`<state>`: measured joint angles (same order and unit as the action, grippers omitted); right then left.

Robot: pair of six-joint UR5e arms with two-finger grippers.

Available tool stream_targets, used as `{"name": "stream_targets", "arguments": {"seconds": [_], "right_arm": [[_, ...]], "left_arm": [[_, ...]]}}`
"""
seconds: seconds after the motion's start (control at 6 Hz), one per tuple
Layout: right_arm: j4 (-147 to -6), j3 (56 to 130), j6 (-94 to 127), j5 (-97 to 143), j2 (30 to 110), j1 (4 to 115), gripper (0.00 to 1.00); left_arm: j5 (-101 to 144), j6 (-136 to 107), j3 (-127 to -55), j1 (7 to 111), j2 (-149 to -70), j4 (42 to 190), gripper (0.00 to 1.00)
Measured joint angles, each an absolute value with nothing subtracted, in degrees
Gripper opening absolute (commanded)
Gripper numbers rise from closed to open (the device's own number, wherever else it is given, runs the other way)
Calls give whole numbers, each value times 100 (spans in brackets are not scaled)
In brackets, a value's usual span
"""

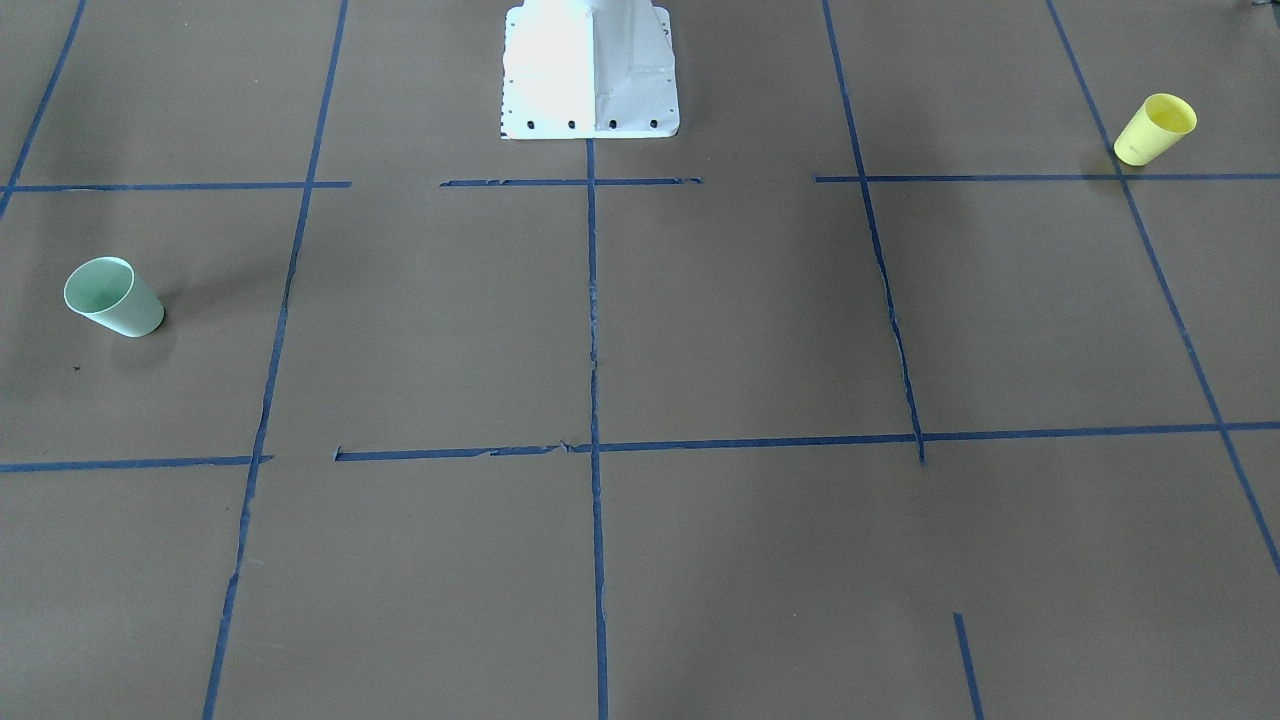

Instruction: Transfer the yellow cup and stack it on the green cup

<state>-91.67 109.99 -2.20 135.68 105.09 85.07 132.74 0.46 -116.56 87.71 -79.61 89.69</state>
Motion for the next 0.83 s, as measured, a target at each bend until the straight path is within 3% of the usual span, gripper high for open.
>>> {"name": "stream_targets", "arguments": {"seconds": [0.33,0.83], "right_arm": [[-9167,11003,-220,13570,10515,8508,100],[-9167,11003,-220,13570,10527,8508,100]], "left_arm": [[13162,-1686,-12303,8098,-7364,9702,100],[12069,-4228,-12572,6671,-6904,10759,100]]}}
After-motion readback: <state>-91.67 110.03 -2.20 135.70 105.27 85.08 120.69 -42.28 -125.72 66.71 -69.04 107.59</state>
